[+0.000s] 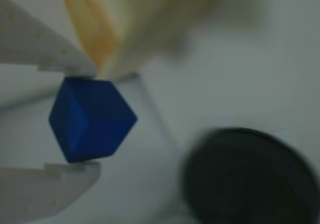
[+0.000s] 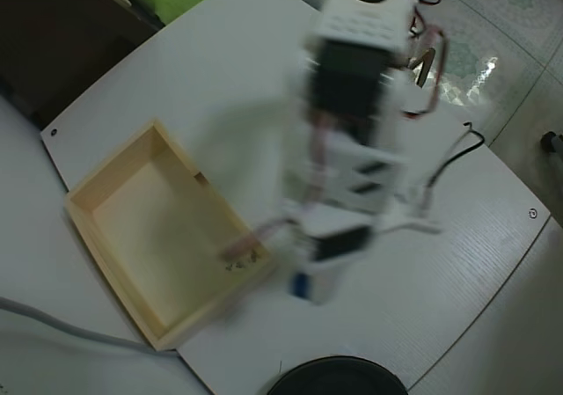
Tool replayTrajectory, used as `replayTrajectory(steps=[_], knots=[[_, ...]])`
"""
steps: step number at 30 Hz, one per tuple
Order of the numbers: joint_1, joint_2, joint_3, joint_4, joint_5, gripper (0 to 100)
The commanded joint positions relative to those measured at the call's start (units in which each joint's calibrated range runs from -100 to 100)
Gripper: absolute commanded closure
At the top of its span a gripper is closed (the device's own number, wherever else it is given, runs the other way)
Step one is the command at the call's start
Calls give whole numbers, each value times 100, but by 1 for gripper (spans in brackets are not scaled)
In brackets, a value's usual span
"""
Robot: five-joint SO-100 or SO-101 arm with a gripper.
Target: Pick up the small blue cube and put it into the box
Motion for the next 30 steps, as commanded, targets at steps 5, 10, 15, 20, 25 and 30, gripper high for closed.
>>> replayTrajectory(steps=[5, 10, 15, 20, 25, 30], knots=[[1234, -30, -615, -70, 433, 91], [1816, -22, -579, -274, 537, 91], [2229, -13, -235, -919, 537, 91], [2362, -22, 335, -1353, 537, 91], [2391, -22, 507, -1404, 537, 91], [2376, -22, 507, -1404, 532, 90]])
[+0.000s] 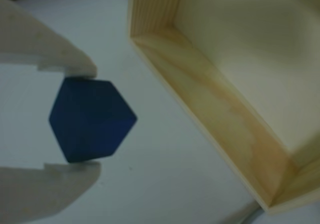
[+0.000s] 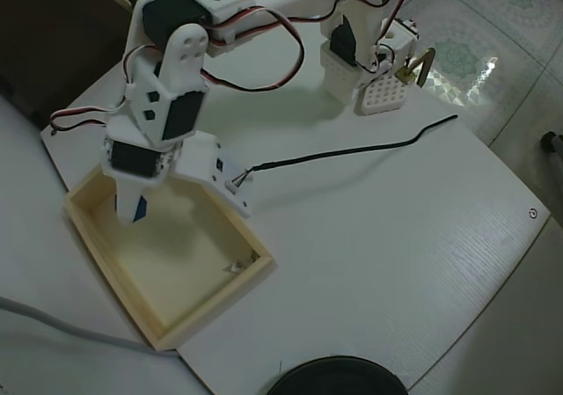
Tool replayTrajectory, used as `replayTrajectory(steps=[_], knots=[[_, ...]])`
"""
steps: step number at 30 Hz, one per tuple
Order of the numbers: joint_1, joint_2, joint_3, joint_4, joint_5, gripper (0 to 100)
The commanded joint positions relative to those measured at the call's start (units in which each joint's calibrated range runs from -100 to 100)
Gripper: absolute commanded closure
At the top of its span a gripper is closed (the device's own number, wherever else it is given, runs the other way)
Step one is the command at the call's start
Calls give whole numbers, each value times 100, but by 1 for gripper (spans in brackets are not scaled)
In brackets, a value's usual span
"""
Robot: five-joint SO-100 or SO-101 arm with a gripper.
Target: Pick up the small blue cube and put it into the box
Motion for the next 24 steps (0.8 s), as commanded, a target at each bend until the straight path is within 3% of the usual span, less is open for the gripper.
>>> replayTrajectory(steps=[1, 7, 13, 24], knots=[[4, -47, -9, -99, 16, 90], [4, -47, -9, -99, 16, 89], [4, -56, -18, -99, -10, 79], [11, -132, -81, -167, -41, 78]])
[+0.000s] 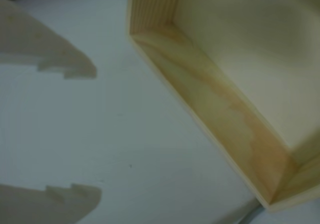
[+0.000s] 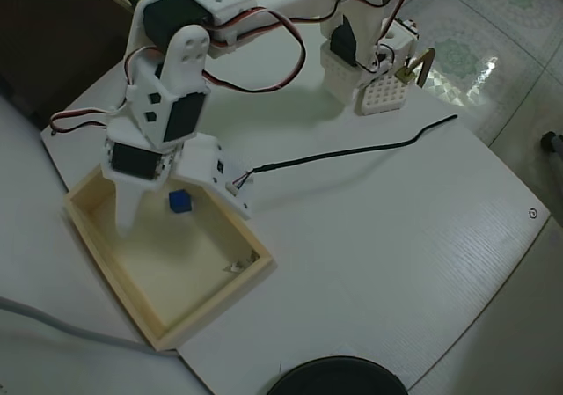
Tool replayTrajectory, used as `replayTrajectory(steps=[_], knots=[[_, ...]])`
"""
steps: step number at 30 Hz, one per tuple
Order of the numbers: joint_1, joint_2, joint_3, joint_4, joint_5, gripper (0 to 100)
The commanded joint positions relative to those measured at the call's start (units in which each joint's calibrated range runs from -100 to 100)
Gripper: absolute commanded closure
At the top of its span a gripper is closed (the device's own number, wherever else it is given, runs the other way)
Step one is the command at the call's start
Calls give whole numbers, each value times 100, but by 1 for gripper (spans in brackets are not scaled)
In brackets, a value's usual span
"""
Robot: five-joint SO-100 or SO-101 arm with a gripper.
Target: Pick up the small blue cube and put it into the box
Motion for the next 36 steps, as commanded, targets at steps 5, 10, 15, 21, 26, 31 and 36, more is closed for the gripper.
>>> replayTrajectory(steps=[5, 10, 15, 21, 26, 31, 36], knots=[[40, -157, -317, -116, -400, 79], [136, -165, -751, -116, -1040, 79], [158, -436, -796, -107, -1529, 79], [136, -1121, -787, -107, -2034, 79], [173, -1755, -688, -39, -2409, 79], [151, -2600, 199, -116, -2534, 79], [158, -3538, 1602, -422, -2539, 79]])
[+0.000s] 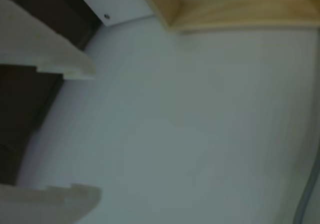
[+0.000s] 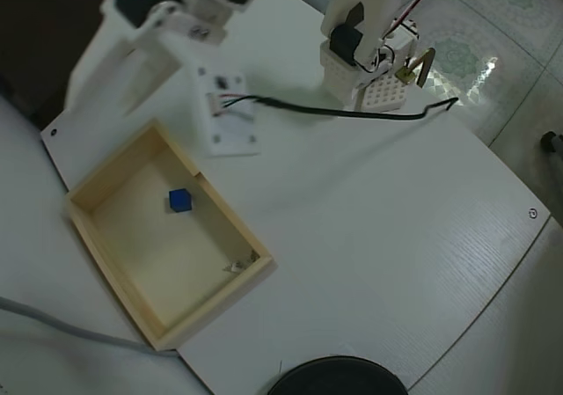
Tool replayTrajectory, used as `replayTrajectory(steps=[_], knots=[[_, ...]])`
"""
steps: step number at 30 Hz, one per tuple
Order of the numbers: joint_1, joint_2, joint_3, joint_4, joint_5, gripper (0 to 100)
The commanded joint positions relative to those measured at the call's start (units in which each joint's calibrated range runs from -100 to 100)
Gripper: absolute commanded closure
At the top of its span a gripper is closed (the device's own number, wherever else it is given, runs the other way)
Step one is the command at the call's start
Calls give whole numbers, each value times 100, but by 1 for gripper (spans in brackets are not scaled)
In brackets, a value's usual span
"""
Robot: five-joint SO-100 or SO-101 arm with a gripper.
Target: Pick up the small blue cube and put it into the box
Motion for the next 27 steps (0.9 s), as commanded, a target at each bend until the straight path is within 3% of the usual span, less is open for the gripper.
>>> replayTrajectory(steps=[1, 7, 27], knots=[[33, -796, 977, -378, -28, 81], [40, -2292, 3213, -922, -7, 98], [4, -7482, 9394, -2418, 24, 98]])
